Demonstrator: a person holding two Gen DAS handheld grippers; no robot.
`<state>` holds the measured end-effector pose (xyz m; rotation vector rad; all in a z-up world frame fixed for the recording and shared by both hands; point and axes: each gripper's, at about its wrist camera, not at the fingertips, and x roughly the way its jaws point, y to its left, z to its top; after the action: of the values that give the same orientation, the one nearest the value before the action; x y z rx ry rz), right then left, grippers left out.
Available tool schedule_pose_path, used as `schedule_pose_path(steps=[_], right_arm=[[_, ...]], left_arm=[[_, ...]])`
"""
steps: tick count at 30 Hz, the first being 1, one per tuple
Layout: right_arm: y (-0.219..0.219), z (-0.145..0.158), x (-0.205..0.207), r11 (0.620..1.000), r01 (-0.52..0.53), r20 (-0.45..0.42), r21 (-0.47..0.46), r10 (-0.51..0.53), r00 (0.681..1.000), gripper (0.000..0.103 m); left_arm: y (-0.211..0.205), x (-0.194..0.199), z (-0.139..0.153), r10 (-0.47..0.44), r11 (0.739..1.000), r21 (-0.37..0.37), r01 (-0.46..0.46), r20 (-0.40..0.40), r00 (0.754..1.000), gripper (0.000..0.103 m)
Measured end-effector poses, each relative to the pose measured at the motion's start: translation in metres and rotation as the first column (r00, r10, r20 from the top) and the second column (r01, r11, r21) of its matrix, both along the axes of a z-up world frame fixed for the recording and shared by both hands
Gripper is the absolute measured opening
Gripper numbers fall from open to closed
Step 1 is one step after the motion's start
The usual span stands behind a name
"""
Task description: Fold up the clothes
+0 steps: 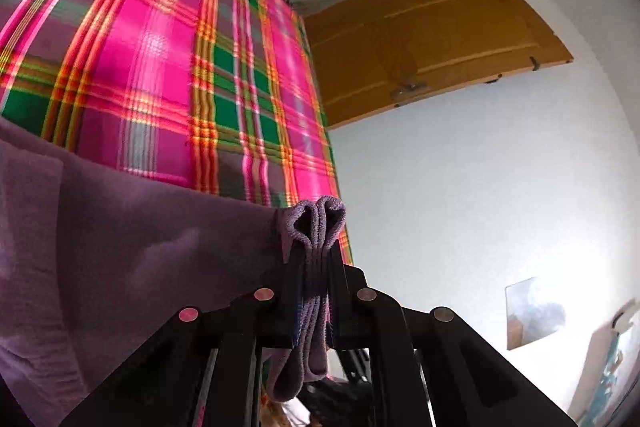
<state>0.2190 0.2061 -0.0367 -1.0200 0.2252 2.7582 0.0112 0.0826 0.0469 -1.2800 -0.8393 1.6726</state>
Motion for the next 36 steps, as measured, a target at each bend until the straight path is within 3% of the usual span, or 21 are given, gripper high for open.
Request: schedule_pose_path(steps=[4,11,13,19,26,36], right_arm=[[0.009,0.0,0.006,1.0,0.016,-0.013,-0.018,-0.016,1.0,0.05],[0.001,0.004,0.012,0.99,0.027,-0.018,0.142,-0.024,1.0,0.05],[0.0,0.005,0.012,0.984,0.015,-0.018,0.177,-0.012,1.0,0.05],[0.005,0.006,0.011,0.988,-0.013,-0.002,0.155,0.013,1.0,0.05],[0.001,0.008,0.011,0.983,-0.043,0.036,0.179,0.037,0.999,0.05],[0.002,0.018,0.023,0.978,-0.043,0.101,0.205,0.023,0.995,0.05]], left_arm=[[-0.007,0.0,0.0,0.022,1.0,0.005,-0.022,0.009,1.0,0.01],[-0.026,0.001,0.003,0.076,0.997,0.017,-0.076,0.002,0.997,0.01],[-0.028,0.005,-0.002,0.073,0.997,-0.012,-0.073,0.002,0.997,0.01],[-0.039,0.006,-0.034,0.102,0.989,-0.111,-0.094,0.07,0.992,0.01],[-0.034,0.001,-0.053,0.113,0.974,-0.205,-0.092,0.094,0.989,0.01],[-0.037,0.003,-0.046,0.121,0.958,-0.27,-0.101,0.061,0.991,0.013]])
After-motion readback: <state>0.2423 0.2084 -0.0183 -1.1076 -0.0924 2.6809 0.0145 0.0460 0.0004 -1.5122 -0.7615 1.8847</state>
